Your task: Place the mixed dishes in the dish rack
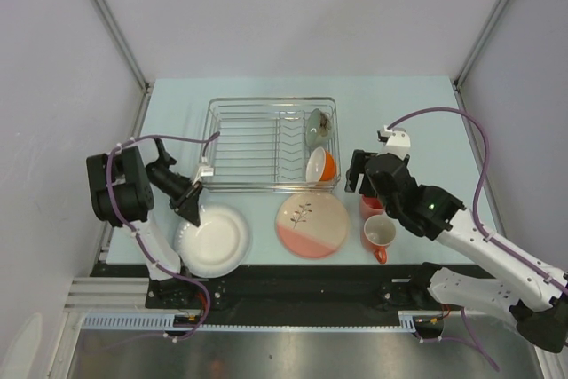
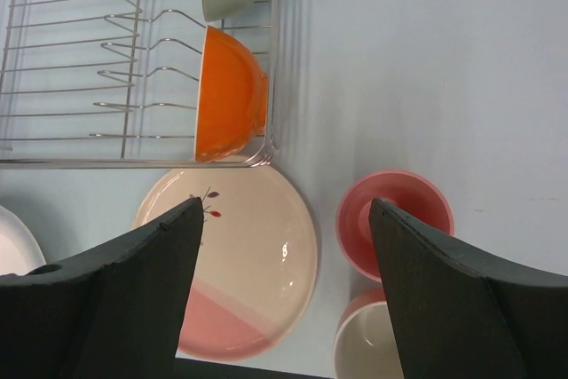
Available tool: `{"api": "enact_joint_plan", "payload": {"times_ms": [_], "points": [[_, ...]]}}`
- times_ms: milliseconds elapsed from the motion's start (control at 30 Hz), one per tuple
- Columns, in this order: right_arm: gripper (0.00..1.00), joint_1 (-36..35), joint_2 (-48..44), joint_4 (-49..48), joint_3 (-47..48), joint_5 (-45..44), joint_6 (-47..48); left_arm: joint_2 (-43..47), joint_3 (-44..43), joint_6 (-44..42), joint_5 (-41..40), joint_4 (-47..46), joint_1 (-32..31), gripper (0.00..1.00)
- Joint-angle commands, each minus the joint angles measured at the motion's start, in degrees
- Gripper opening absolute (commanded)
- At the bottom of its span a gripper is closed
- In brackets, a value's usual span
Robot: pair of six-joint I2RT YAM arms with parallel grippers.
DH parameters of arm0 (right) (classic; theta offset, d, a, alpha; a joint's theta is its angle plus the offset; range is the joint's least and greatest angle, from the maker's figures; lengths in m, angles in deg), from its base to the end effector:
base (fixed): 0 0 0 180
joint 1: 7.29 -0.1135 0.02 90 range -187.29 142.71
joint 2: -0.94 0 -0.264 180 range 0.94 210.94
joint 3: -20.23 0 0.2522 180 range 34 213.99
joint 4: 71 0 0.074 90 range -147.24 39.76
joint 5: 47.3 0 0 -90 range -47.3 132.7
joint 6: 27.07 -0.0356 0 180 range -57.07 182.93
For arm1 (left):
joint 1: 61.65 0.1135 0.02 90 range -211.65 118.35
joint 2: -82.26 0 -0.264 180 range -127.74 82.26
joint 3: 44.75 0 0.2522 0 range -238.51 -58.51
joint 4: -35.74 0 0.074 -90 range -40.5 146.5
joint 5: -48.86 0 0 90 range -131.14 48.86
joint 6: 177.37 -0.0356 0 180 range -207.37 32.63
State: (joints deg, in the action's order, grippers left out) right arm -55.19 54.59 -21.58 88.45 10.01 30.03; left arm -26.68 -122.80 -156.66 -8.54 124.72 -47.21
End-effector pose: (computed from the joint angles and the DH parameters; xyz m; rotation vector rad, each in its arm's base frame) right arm 0.1436 0.1303 0.3302 0.0439 2.0806 0.2368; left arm 0.2666 0.0488 0.1436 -1.1379 -2.6852 1.1507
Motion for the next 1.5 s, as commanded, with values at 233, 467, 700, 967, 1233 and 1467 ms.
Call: {"api": "enact_joint_plan", "payload": {"times_ms": [233, 467, 700, 967, 1233, 1467], "points": [[0.96, -0.3, 1.3, -3.2, -0.1, -1.9, -0.2, 3.8, -5.8, 0.7, 7.8, -5.1, -2.1, 0.2], [0.95, -0.2, 1.2, -3.1, 0.1, -2.2, 0.1, 5.1, -5.3, 2.0, 6.8, -6.8, -1.3, 0.0], [0.95, 0.0, 0.7, -3.1, 0.2, -2.7, 0.8, 6.4, -7.6, -0.6, 4.2, -3.0, 4.3, 0.0], [0.95, 1.4, 0.4, -3.4, -0.6, -2.0, 1.0, 10.9, -13.4, -3.1, 4.7, 4.8, 4.7, 0.0], [0.94, 2.5, 0.2, -4.1, -1.2, -0.9, 1.3, 18.8, -16.6, -2.7, 2.3, 8.8, -5.6, 0.0], [0.92, 2.8, -0.6, -4.1, -2.6, -0.8, 1.2, 24.2, -17.9, -1.0, -4.1, 9.0, -15.6, 0.0]]}}
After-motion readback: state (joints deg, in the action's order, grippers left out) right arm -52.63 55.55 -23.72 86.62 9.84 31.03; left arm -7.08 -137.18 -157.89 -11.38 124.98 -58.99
